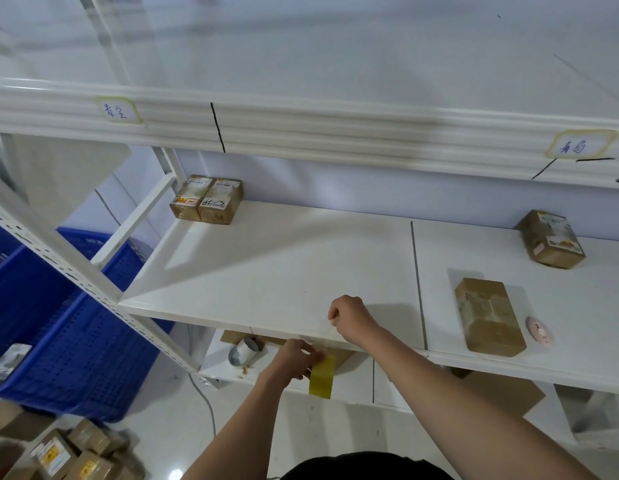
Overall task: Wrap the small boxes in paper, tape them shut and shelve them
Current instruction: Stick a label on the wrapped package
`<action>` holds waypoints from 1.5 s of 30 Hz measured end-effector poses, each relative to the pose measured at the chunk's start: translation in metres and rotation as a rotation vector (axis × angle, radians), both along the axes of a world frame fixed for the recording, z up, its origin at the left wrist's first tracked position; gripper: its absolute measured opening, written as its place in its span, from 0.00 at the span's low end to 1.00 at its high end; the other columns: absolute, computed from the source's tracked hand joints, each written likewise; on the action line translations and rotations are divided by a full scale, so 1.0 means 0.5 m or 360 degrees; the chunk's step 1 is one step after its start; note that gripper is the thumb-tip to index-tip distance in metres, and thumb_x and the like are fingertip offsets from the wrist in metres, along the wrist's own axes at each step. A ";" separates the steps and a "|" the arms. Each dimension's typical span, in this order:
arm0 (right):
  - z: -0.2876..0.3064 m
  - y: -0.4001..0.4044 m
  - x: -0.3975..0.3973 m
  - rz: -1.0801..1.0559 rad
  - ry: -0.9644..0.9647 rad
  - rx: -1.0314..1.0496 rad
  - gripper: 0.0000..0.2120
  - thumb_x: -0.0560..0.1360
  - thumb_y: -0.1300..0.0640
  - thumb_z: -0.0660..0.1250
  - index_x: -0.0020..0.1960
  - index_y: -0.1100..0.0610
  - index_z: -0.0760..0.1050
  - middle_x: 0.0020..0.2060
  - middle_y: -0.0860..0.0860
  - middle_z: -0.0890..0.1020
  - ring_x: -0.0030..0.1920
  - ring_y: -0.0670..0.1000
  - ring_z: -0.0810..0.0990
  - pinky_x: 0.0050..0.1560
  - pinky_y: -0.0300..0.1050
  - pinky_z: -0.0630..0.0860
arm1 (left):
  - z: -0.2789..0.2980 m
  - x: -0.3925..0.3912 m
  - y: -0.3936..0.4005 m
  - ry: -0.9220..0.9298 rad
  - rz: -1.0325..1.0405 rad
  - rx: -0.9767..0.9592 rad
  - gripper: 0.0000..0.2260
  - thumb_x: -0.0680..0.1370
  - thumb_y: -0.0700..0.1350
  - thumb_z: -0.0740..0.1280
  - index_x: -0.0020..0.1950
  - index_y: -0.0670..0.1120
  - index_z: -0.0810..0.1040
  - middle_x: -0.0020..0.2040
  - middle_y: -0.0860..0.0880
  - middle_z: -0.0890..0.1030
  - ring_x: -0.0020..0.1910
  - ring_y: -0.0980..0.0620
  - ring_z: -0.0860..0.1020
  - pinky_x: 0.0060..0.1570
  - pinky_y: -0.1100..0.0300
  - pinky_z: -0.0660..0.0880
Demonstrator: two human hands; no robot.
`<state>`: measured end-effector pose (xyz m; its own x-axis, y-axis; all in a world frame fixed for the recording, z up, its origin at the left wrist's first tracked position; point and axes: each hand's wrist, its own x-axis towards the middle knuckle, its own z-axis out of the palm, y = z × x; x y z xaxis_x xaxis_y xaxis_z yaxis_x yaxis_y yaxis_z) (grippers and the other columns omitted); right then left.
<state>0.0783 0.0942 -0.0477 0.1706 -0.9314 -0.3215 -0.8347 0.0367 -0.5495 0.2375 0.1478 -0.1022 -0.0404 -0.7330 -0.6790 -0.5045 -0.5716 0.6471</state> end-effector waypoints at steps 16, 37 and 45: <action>-0.017 0.008 0.023 0.0112 0.0300 -0.0214 0.19 0.76 0.73 0.57 0.65 0.61 0.63 0.44 0.58 0.76 0.44 0.57 0.77 0.40 0.50 0.72 | -0.006 0.003 -0.010 -0.0048 -0.0022 0.0056 0.18 0.78 0.55 0.70 0.61 0.44 0.78 0.40 0.48 0.83 0.36 0.52 0.82 0.33 0.63 0.71; 0.001 -0.005 -0.079 -0.0181 0.0200 -0.0276 0.11 0.80 0.60 0.63 0.62 0.60 0.69 0.53 0.56 0.79 0.52 0.56 0.78 0.52 0.50 0.76 | 0.050 0.009 -0.020 -0.0085 -0.0045 -0.0036 0.13 0.79 0.48 0.65 0.40 0.42 0.82 0.32 0.49 0.80 0.29 0.53 0.75 0.32 0.62 0.69; 0.039 0.018 -0.130 -0.0206 0.0151 -0.0288 0.14 0.80 0.60 0.62 0.65 0.59 0.68 0.56 0.56 0.76 0.54 0.56 0.77 0.56 0.52 0.75 | 0.110 -0.085 -0.027 0.0077 0.0081 -0.0272 0.15 0.80 0.49 0.66 0.41 0.40 0.83 0.31 0.48 0.81 0.26 0.54 0.75 0.28 0.63 0.69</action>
